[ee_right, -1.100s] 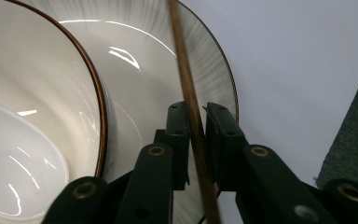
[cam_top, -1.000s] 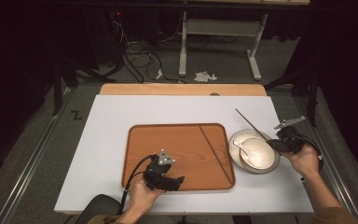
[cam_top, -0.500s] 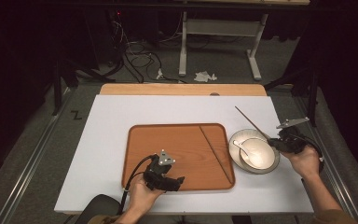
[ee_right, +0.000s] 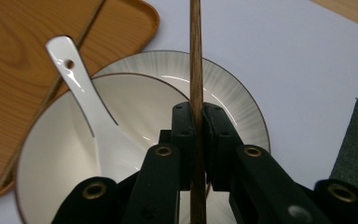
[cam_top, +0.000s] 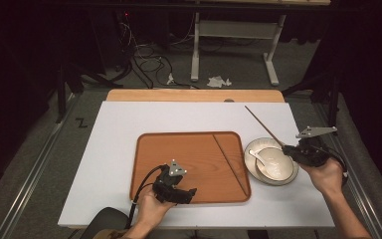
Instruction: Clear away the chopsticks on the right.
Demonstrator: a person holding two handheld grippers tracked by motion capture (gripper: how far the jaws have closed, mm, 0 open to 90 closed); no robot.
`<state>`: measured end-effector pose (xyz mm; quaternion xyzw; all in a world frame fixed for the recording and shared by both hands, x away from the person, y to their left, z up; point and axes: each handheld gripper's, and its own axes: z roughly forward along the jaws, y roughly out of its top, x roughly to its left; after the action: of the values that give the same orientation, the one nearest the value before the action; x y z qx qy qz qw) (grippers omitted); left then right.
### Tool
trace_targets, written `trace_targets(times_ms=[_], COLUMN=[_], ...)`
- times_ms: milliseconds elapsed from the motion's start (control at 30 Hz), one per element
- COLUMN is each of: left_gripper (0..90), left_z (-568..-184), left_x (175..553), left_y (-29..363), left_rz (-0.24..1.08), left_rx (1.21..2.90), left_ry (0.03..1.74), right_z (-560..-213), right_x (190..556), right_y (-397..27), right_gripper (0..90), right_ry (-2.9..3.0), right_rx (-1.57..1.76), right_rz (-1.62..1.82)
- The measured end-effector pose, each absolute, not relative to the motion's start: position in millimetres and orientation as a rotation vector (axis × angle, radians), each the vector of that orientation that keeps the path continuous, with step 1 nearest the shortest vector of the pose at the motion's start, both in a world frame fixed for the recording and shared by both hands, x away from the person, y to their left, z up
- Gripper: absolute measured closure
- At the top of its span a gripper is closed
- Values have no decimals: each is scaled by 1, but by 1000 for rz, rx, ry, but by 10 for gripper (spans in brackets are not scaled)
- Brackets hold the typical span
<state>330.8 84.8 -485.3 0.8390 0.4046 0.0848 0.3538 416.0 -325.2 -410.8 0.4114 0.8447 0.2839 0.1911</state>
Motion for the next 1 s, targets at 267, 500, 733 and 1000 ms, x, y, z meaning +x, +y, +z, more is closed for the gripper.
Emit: trace_targets(times_ms=[267,500,733,1000], left_gripper=[258,258,257,257], left_z=[-485,-484,-483,-483], left_x=[331,330,330,331], left_y=[86,86,87,87], left_rz=[219,221,216,216], left_rx=[2160,2160,2156,2159], left_ry=[1048,1042,1042,1040], right_z=[-401,-398,-399,-400], right_x=[397,376,367,361], right_y=[-313,-298,-280,-262], right_gripper=[848,848,847,846], right_ry=[2375,2390,2415,2446], right_rx=[1135,1115,1062,1037], right_rz=[875,935,921,926])
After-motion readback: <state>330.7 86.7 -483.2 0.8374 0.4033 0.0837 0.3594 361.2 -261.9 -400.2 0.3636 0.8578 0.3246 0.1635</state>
